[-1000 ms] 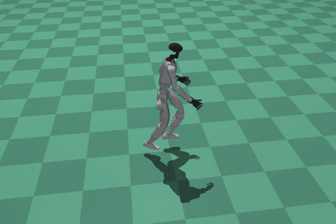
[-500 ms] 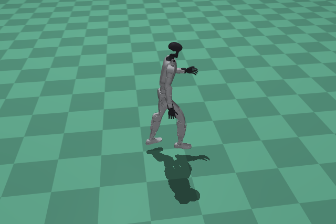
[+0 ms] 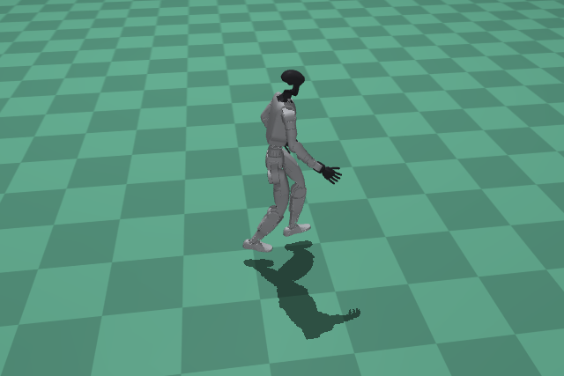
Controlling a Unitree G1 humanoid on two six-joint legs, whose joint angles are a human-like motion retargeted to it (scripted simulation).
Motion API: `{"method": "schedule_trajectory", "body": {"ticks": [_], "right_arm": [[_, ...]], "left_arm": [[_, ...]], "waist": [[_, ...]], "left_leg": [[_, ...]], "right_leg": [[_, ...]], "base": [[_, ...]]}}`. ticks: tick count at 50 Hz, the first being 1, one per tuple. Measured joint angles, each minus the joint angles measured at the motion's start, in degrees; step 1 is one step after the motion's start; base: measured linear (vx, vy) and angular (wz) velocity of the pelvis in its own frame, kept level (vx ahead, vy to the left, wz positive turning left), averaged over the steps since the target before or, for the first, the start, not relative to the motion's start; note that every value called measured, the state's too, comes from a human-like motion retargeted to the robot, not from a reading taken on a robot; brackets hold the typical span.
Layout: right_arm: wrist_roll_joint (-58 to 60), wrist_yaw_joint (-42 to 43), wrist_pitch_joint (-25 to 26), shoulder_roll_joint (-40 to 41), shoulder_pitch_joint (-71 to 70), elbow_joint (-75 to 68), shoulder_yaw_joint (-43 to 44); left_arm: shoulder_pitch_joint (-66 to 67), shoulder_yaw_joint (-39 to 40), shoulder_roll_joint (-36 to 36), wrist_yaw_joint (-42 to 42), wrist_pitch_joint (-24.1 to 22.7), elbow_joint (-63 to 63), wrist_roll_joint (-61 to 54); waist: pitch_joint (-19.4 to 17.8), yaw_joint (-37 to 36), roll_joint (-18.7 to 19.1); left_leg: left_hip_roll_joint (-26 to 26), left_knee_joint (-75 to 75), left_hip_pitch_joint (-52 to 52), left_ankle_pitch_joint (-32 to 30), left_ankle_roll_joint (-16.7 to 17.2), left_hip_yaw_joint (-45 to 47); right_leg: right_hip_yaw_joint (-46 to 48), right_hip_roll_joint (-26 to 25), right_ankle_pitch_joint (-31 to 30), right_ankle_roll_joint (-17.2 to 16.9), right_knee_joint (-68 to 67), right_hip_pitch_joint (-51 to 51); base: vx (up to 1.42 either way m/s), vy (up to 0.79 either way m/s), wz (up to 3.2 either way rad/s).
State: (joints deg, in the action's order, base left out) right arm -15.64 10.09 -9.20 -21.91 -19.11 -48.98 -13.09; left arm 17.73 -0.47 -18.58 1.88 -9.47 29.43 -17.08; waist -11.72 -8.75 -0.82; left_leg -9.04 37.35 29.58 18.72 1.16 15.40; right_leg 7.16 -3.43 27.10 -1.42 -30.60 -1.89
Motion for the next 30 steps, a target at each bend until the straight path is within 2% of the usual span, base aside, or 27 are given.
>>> {"method": "schedule_trajectory", "body": {"ticks": [2, 5, 8, 10, 13, 15, 17, 21, 23, 25, 28, 30], "right_arm": [[1.27, -0.42, 0.02, 0.10, 0.42, -0.15, -0.23], [3.39, -1.33, 0.80, 0.91, 2.21, -2.77, -0.33], [4.91, -3.54, 2.44, 2.92, 4.45, -8.65, -0.18], [6.13, -5.43, 3.56, 4.18, 5.28, -13.50, 0.12], [8.48, -7.54, 4.60, 5.03, 7.37, -19.85, 0.31], [9.59, -8.27, 4.97, 5.28, 9.55, -22.56, 0.62], [9.77, -8.47, 5.09, 5.64, 11.79, -23.94, 1.17], [8.24, -7.98, 5.65, 5.68, 14.92, -24.34, 2.22], [7.55, -7.39, 5.86, 5.43, 15.78, -23.46, 2.60], [7.03, -6.39, 5.76, 5.27, 16.75, -22.27, 2.65], [6.10, -4.24, 5.33, 5.15, 16.66, -19.46, 2.63], [5.90, -2.59, 4.85, 4.76, 15.73, -17.27, 2.40]], "left_arm": [[0.95, -1.06, 0.33, -0.07, 0.89, 3.04, 1.72], [0.18, -3.24, 0.39, -0.59, 2.04, 8.96, 5.24], [-3.95, -6.02, -0.65, -1.76, 2.86, 14.55, 8.79], [-8.32, -7.79, -2.43, -1.87, 2.89, 16.29, 10.29], [-14.61, -8.80, -6.31, -0.45, 2.36, 13.29, 9.56], [-18.37, -8.21, -9.47, 0.83, 1.26, 8.73, 7.71], [-22.04, -7.35, -13.05, 2.23, -0.62, 3.07, 5.67], [-28.67, -6.44, -20.09, 4.99, -5.05, -8.30, 3.69], [-30.79, -5.83, -22.53, 6.10, -6.65, -13.49, 3.20], [-31.27, -5.10, -23.41, 7.03, -8.01, -17.52, 2.90], [-29.54, -3.78, -22.07, 8.03, -8.36, -22.19, 2.21], [-27.21, -3.16, -19.27, 8.08, -7.80, -23.73, 1.81]], "waist": [[1.25, 1.03, -0.14], [2.52, 3.26, -2.14], [2.05, 6.80, -5.66], [1.63, 9.47, -7.47], [1.18, 13.46, -7.40], [0.69, 15.67, -6.60], [0.01, 17.12, -5.57], [-1.16, 17.52, -2.62], [-1.59, 16.62, -0.89], [-1.41, 15.33, -0.18], [-2.05, 12.61, 2.00], [-2.73, 11.00, 3.62]], "left_leg": [[0.88, -2.48, -0.06, -0.72, 0.43, 0.33], [4.12, -1.16, -2.64, -1.49, -2.63, 1.98], [10.02, 1.31, -6.26, 2.23, -7.89, 3.01], [14.26, -0.81, -9.16, 3.24, -10.18, 2.86], [18.55, -6.79, -14.16, 2.09, -10.42, 0.02], [20.02, -9.97, -17.55, 0.81, -9.21, -2.65], [20.30, -11.52, -20.57, -0.33, -7.42, -5.45], [17.91, -9.89, -23.91, -0.65, -4.54, -10.56], [16.10, -5.99, -24.06, 0.70, -3.58, -12.77], [15.59, -0.12, -23.09, 2.06, -2.53, -14.20], [13.28, 13.37, -19.71, 1.95, 0.75, -16.12], [10.06, 23.32, -16.65, 1.61, 1.40, -15.36]], "right_leg": [[-0.33, 0.85, 2.45, -0.17, -4.33, 0.43], [-1.24, 5.08, 1.87, -2.38, -16.76, -0.84], [-2.87, 12.35, -7.24, -6.06, -37.91, -7.38], [-4.21, 16.85, -13.40, -6.65, -49.30, -13.75], [-4.88, 19.57, -12.94, -4.96, -54.48, -22.26], [-4.43, 19.30, -11.38, -4.66, -50.66, -26.20], [-4.34, 17.06, -11.79, -5.95, -40.99, -28.01], [-7.89, 8.56, -19.61, -11.05, -15.59, -25.98], [-9.31, 5.15, -23.34, -12.12, -7.22, -22.77], [-9.64, 3.93, -22.53, -11.37, -6.88, -20.90], [-7.41, 1.94, -16.82, -7.81, -8.00, -17.32], [-5.71, 0.52, -13.27, -5.70, -8.31, -14.83]], "base": [[0.75, 0.14, -0.14], [0.73, 0.17, 0.04], [0.66, 0.19, 0.38], [0.62, 0.19, 0.62], [0.60, 0.13, 0.88], [0.57, 0.06, 1.09], [0.53, 0.01, 1.17], [0.47, -0.02, 0.98], [0.42, -0.03, 0.70], [0.40, -0.06, 0.60], [0.39, -0.07, 0.50], [0.37, -0.09, 0.57]]}}
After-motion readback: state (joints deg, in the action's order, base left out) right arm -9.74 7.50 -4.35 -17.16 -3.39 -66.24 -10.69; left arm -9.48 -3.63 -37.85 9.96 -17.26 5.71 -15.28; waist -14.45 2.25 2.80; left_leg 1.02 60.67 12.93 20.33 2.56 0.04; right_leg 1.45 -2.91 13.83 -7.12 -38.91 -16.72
